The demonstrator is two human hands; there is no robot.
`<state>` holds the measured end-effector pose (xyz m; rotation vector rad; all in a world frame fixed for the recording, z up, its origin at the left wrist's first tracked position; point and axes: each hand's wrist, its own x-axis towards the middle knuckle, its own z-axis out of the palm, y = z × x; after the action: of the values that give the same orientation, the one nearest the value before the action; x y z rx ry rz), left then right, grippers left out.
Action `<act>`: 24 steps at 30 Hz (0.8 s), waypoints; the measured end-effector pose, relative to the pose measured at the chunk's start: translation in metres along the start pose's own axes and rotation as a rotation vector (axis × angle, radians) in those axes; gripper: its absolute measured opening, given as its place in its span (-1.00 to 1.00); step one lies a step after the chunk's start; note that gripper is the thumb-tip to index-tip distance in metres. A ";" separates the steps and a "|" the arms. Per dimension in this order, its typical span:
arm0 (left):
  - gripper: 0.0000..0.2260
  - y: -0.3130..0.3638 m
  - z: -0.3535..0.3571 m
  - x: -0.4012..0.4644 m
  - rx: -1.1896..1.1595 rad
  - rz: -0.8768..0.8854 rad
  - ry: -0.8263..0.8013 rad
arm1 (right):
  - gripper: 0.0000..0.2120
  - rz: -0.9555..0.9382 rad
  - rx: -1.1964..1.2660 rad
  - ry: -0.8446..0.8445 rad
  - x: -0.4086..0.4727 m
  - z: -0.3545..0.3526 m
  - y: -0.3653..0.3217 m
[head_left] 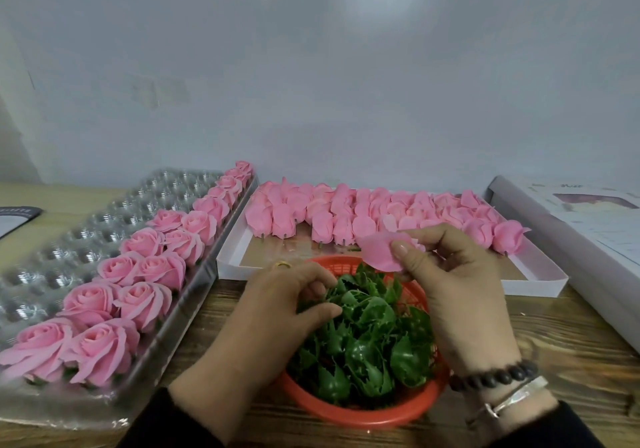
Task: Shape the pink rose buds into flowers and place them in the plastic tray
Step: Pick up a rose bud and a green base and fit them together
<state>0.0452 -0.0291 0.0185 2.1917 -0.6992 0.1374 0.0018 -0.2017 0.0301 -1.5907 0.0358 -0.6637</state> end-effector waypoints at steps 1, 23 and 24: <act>-0.79 0.003 0.003 -0.001 0.050 -0.005 -0.034 | -0.86 0.013 0.013 0.021 -0.001 -0.001 0.003; -0.72 0.004 0.007 -0.005 0.074 0.066 -0.145 | -0.88 -0.048 -0.040 -0.034 -0.003 0.002 0.000; -0.71 0.004 0.006 -0.005 0.043 0.060 -0.133 | -0.89 -0.053 -0.040 -0.035 -0.003 0.001 -0.002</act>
<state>0.0382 -0.0337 0.0159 2.2373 -0.8436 0.0382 -0.0013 -0.1992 0.0304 -1.6457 -0.0191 -0.6805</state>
